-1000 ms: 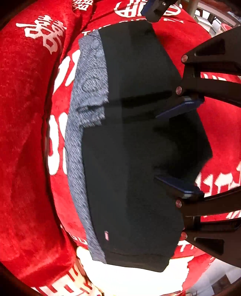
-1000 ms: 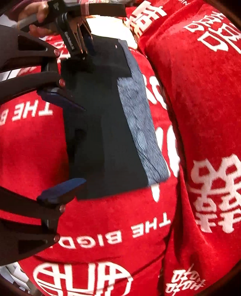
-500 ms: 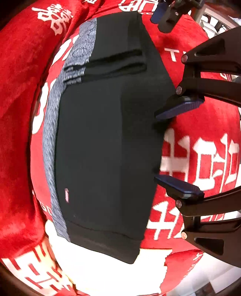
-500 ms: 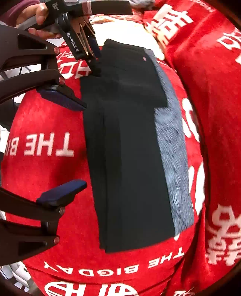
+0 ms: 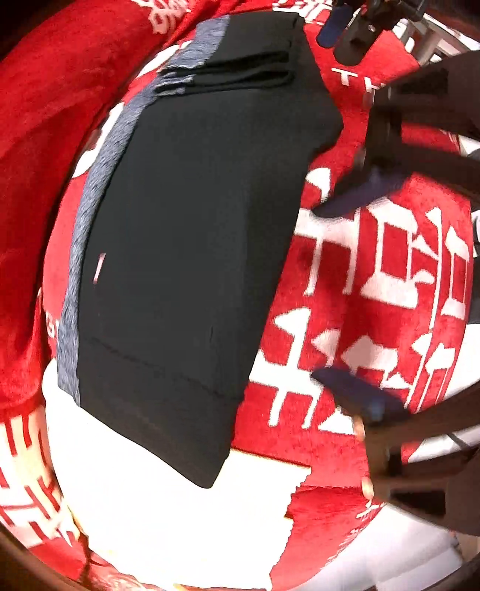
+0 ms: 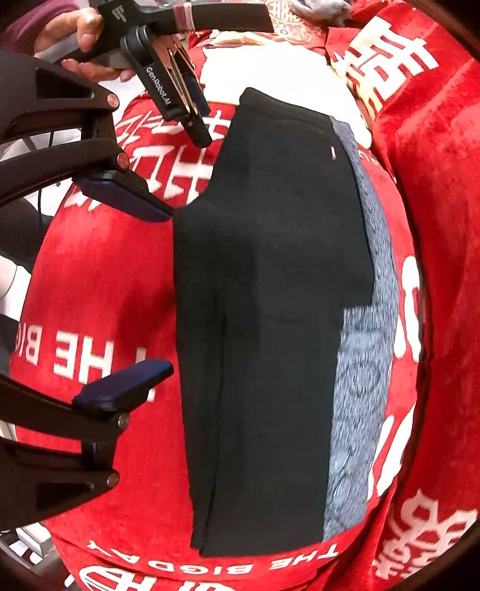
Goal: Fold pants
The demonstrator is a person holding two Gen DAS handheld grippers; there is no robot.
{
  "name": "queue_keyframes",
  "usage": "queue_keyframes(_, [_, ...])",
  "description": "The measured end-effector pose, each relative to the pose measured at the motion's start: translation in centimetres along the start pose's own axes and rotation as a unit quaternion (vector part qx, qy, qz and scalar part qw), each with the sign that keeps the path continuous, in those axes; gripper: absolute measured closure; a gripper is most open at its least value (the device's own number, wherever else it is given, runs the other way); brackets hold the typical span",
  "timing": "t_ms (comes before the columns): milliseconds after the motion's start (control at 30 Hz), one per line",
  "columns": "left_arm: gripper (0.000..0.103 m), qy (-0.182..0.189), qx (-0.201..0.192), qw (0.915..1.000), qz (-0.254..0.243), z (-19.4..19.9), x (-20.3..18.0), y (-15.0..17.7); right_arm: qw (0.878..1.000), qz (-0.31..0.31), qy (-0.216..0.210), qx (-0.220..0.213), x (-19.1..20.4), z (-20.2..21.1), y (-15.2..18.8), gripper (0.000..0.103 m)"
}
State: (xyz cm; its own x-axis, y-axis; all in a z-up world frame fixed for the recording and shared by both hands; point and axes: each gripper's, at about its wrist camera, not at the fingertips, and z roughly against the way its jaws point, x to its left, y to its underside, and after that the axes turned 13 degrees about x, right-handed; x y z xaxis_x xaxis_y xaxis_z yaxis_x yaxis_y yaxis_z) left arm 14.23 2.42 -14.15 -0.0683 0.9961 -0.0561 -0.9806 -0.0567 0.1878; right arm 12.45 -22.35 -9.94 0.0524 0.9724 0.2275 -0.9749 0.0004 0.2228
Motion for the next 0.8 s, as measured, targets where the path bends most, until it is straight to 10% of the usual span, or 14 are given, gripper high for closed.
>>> queue_keyframes(800, [0.017, 0.040, 0.011, 0.9954, 0.086, -0.7, 11.1, -3.6, 0.999, 0.033, 0.036, 0.018, 4.9, -3.0, -5.1, 0.023])
